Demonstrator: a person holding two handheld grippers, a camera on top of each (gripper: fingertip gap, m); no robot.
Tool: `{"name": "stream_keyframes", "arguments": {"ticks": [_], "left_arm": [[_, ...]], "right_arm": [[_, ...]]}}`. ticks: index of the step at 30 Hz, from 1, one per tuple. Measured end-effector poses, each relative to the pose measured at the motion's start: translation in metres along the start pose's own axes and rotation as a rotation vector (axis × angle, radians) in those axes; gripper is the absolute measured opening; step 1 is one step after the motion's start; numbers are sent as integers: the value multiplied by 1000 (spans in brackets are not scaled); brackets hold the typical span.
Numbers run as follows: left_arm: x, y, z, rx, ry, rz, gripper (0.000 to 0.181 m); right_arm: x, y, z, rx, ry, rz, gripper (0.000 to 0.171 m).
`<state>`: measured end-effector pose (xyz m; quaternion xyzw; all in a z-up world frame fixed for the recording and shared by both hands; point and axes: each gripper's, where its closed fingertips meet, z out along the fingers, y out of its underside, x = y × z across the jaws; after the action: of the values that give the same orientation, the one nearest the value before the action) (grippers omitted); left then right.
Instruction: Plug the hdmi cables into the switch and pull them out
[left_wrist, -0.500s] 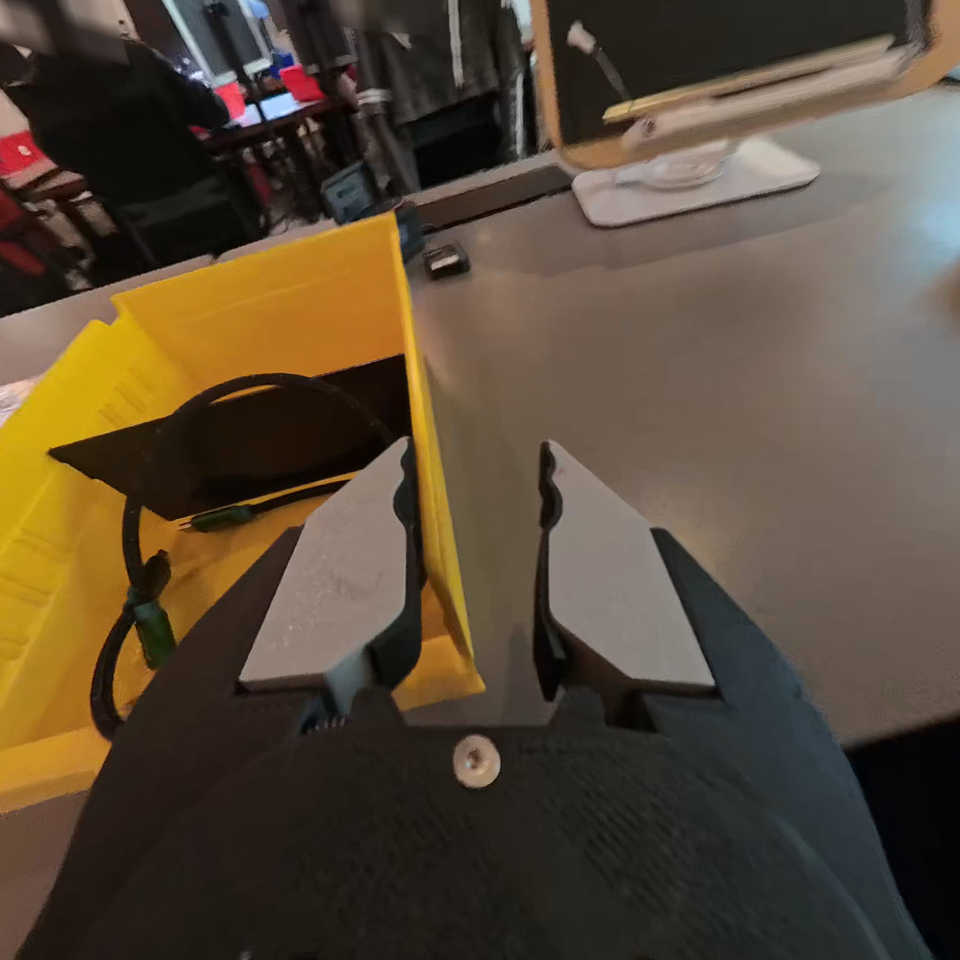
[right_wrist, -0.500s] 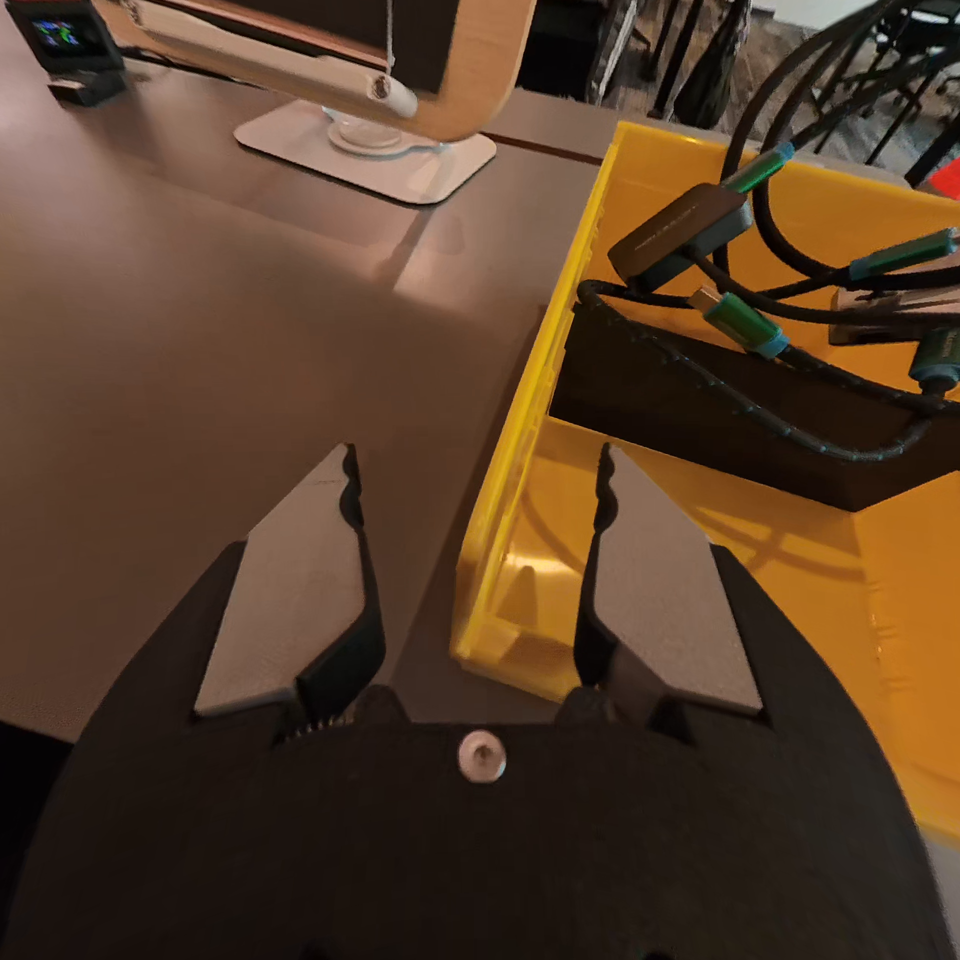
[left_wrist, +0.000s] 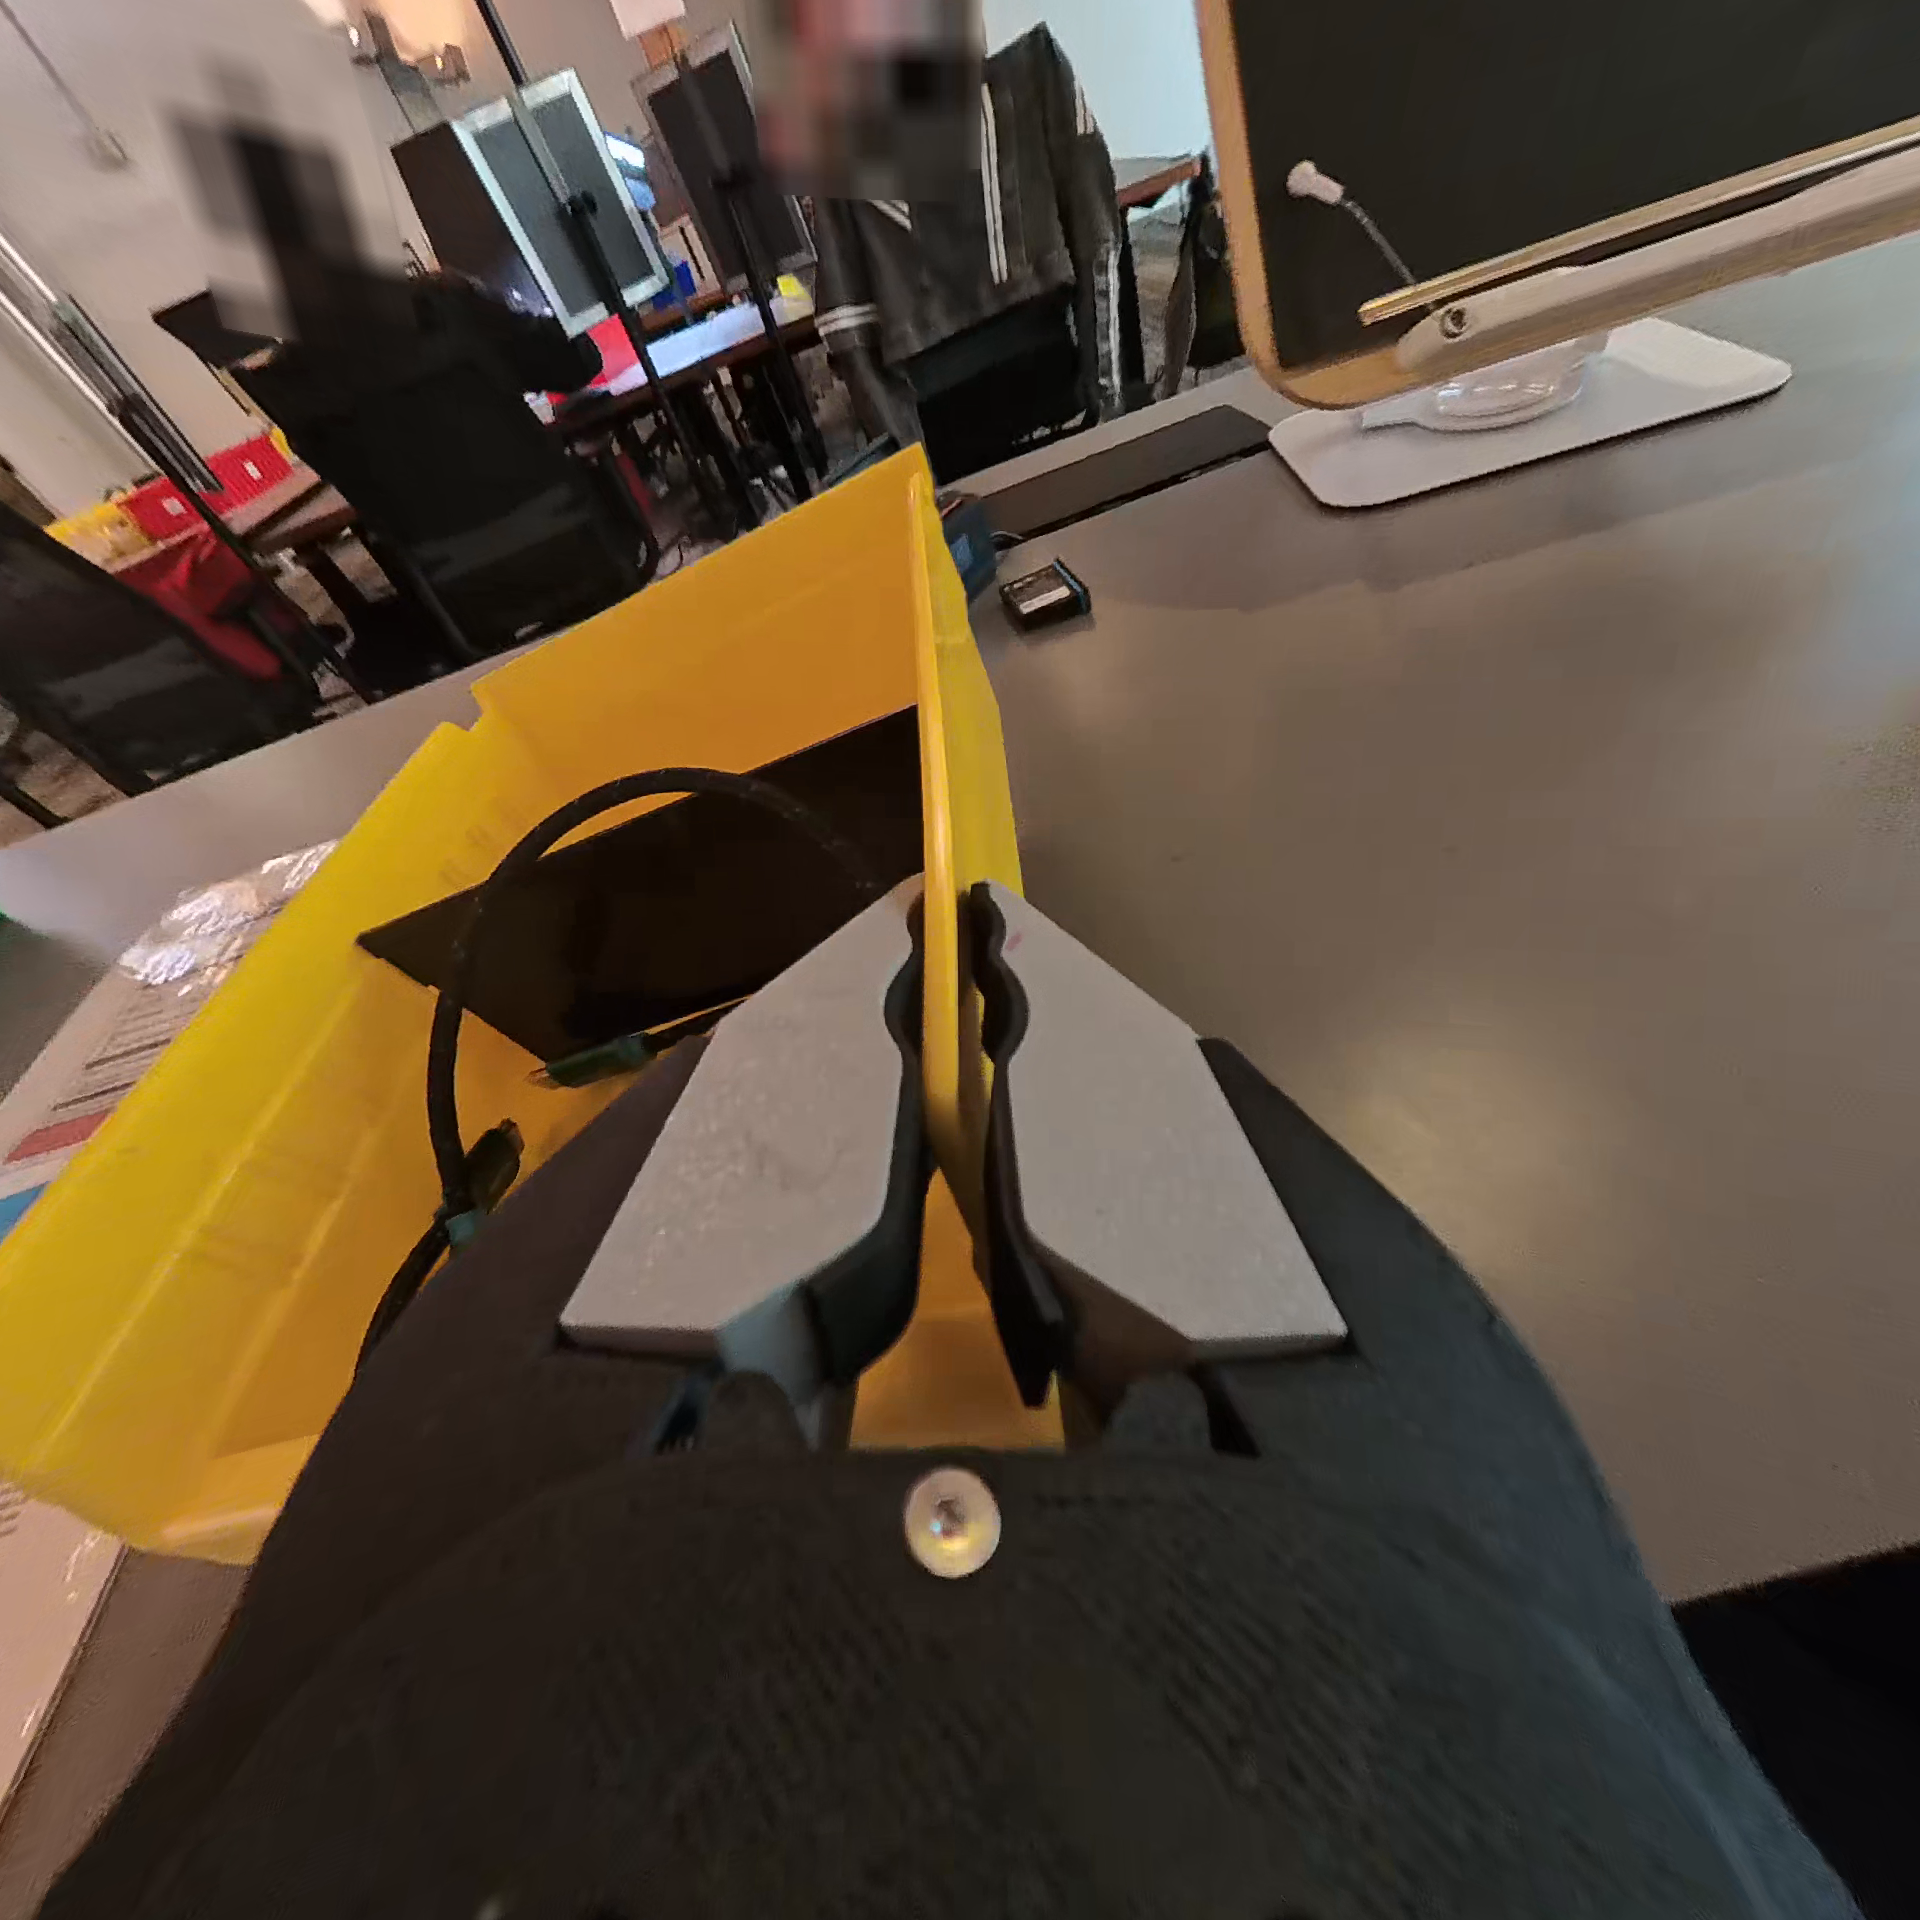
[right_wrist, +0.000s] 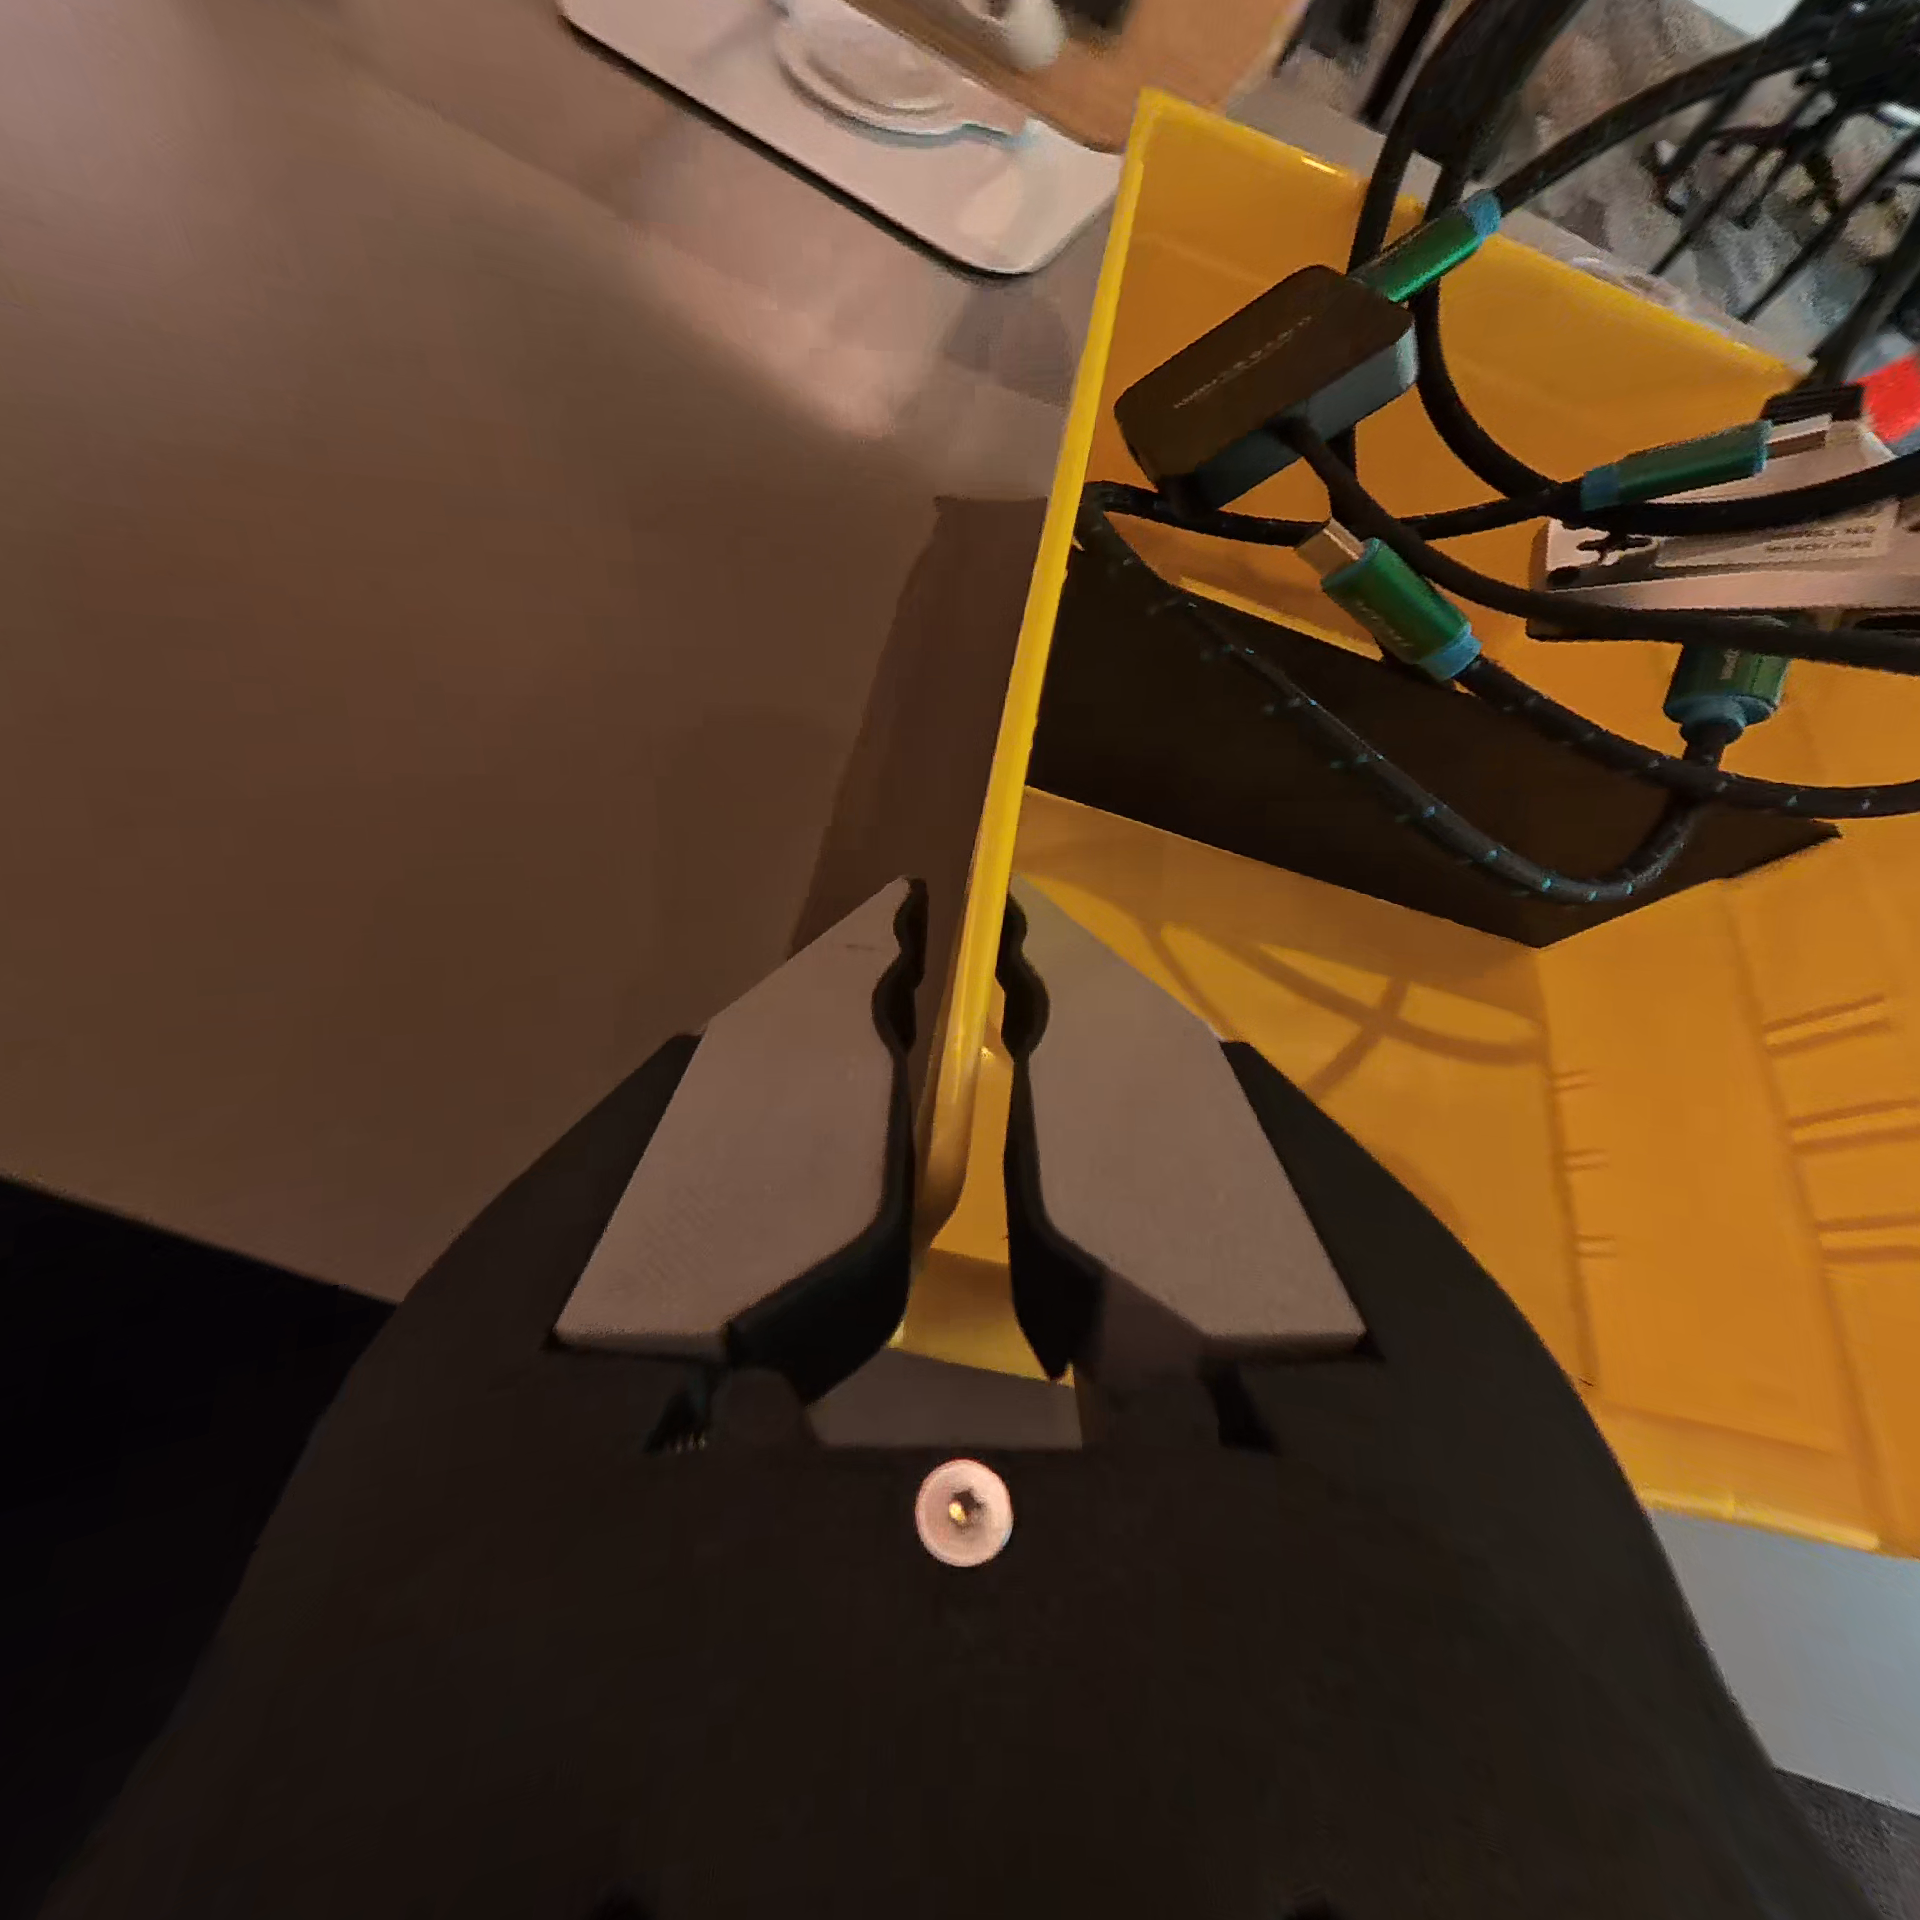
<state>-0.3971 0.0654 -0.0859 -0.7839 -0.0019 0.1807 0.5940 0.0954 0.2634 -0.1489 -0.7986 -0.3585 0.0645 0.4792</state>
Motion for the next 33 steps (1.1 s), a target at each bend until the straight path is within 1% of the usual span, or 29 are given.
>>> {"name": "stream_keyframes", "arguments": {"ticks": [1,6,9,11,15,18,19,20,22,24,27,30,33], "left_arm": [[1,-1,-2,18,5,-2,2],[-7,-13,-16,90,12,-62,2],[-20,-20,-27,141,-22,-86,2],[-29,-26,-35,143,-54,-74,2],[-43,-41,-53,188,-111,-83,2],[-47,-52,-64,224,-130,-72,2],[-47,-56,-66,236,-133,-72,2],[-48,-58,-67,247,-141,-68,2],[-49,-62,-69,268,-146,-70,2],[-52,-63,-76,277,-142,-77,2],[-60,-68,-90,296,-153,-100,2],[-58,-80,-104,326,-169,-58,2],[-43,-100,-118,359,-163,-9,2]], "right_arm": [[-16,-4,-2,5,-24,-4,10],[-108,-32,-6,29,-146,-47,11],[-173,-54,0,53,-233,-53,20],[-215,-71,6,80,-256,-62,21],[-310,-109,19,96,-349,-112,35],[-391,-140,31,109,-430,-141,48],[-419,-152,36,122,-456,-162,53],[-445,-162,40,131,-479,-196,52],[-480,-176,38,108,-500,-286,58],[-486,-193,18,164,-501,-324,55],[-467,-206,-26,266,-575,-302,55],[-422,-202,-59,349,-637,-311,58],[-358,-186,-72,372,-633,-278,55]]}}
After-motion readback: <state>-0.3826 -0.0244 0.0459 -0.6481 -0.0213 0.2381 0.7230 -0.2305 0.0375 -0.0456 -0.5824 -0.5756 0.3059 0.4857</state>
